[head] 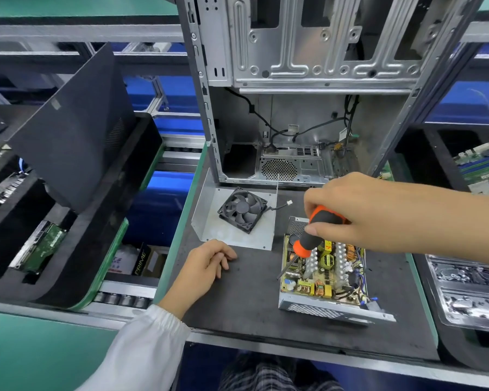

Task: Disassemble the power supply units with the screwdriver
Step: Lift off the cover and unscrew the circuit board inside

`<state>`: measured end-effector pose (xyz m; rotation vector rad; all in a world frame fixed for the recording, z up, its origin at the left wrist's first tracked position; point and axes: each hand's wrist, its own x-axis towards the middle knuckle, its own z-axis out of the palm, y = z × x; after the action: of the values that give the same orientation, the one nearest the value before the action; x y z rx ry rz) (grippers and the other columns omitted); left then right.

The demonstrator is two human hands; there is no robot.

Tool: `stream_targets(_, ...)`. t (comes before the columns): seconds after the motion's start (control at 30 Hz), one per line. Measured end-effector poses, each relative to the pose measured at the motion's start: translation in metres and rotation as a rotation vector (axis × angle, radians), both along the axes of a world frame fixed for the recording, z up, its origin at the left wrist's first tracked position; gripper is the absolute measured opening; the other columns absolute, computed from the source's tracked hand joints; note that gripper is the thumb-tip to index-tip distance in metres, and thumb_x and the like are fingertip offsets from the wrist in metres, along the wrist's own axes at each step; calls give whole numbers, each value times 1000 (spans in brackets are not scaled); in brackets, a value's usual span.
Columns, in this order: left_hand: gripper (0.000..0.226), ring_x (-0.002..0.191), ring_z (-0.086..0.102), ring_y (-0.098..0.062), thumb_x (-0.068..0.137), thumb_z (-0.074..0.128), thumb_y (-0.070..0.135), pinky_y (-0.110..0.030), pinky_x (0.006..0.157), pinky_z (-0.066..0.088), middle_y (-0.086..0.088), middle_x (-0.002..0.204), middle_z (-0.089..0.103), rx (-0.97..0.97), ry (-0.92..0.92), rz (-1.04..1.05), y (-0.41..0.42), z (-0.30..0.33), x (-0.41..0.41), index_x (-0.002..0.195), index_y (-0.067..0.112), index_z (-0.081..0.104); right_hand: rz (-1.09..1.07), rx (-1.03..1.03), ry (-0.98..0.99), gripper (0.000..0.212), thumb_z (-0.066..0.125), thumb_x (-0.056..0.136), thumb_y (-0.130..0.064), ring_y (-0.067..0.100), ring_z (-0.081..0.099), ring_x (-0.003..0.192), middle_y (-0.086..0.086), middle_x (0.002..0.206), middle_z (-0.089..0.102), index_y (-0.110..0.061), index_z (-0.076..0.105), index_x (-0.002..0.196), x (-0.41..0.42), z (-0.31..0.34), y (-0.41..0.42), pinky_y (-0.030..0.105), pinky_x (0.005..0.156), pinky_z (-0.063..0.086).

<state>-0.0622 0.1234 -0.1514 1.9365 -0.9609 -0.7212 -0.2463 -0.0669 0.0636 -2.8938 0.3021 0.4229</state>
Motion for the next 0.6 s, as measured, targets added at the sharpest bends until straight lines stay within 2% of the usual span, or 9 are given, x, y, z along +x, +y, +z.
stream_targets(0.07,38,49,48,-7,96,41,-11,-17,59,44,-3,68,62,-53,11,-2,-2,-2,0,85,16,66,-14,-1,-9,23,35,86,-57,7,51,72,-9,77,50,-36,37,78,-6,0,0,36,70,49)
stream_targets(0.2,37,58,54,-7,97,46,-5,-19,55,44,0,83,71,-168,-15,33,-3,-3,3,91,25,67,-40,14,-27,19,35,87,-58,6,50,75,-11,80,48,-39,35,82,-17,-2,1,36,73,49)
stream_targets(0.3,39,75,60,-5,97,53,2,-16,68,48,14,96,72,-187,-139,19,3,-5,4,98,38,68,-55,21,-29,24,36,88,-59,5,49,76,-11,82,48,-35,42,89,-24,-5,1,32,69,48)
stream_targets(0.37,42,87,62,-3,96,56,2,-17,79,47,17,103,69,-188,-203,8,8,-8,1,104,41,68,-57,7,-28,26,36,88,-59,2,47,78,-12,82,48,-35,44,92,-28,-8,-1,24,61,41)
stream_targets(0.47,40,107,60,-4,95,56,1,-34,95,47,20,110,67,-166,-251,3,16,-13,-5,108,36,70,-52,-14,-20,26,36,89,-60,2,46,81,-12,83,47,-35,44,93,-32,-12,-3,18,58,34)
stream_targets(0.6,34,115,58,-4,94,56,-1,-46,104,44,20,115,67,-169,-260,18,17,-14,-10,112,24,71,-56,9,-33,29,36,88,-60,6,49,78,-11,82,50,-34,46,91,-36,-10,-4,27,64,44)
